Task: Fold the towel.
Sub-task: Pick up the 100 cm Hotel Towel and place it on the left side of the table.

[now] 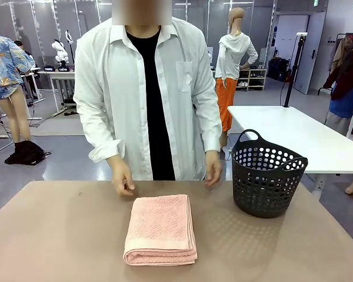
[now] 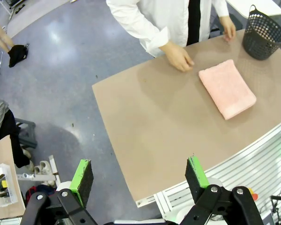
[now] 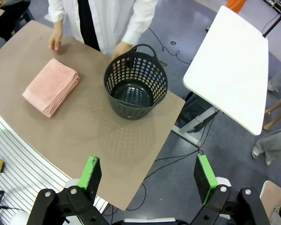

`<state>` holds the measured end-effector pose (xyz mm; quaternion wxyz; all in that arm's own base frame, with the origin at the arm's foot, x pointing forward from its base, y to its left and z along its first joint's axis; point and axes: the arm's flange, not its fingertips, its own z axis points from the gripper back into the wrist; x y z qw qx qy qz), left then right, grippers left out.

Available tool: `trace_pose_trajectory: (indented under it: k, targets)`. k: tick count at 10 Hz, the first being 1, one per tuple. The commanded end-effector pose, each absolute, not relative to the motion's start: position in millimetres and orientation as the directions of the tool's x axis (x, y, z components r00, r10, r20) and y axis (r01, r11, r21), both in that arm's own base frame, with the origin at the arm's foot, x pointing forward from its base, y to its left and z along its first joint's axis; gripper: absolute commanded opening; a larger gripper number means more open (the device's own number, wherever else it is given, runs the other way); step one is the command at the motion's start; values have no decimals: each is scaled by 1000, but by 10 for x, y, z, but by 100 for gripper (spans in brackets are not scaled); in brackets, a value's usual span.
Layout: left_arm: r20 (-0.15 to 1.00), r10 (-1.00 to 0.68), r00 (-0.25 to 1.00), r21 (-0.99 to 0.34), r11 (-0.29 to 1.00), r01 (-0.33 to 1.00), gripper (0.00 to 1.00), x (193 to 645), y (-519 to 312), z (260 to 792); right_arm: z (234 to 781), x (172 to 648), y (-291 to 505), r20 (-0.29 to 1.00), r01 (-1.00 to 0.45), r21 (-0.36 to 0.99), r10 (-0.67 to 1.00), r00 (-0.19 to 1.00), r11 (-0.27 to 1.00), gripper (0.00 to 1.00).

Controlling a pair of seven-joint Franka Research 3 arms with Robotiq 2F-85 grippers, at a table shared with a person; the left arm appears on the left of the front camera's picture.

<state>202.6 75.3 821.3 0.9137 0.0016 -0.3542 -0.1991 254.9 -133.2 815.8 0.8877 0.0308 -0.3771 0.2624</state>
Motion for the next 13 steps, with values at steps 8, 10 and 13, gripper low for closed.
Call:
trace_pose_trajectory:
  k: [8, 10, 13]
  targets:
    - [638, -362, 680, 143, 923, 357, 100, 2024, 762, 8246, 8156, 2538, -1329, 684, -482, -142, 438, 584, 864, 100]
    - [638, -362, 680, 143, 923, 357, 100, 2024, 762, 8246, 8156, 2538, -1329, 684, -482, -142, 438, 584, 864, 100]
    - [638, -362, 680, 143, 923, 357, 100, 2024, 762, 8246, 8156, 2538, -1329, 684, -482, -142, 438, 584, 864, 100]
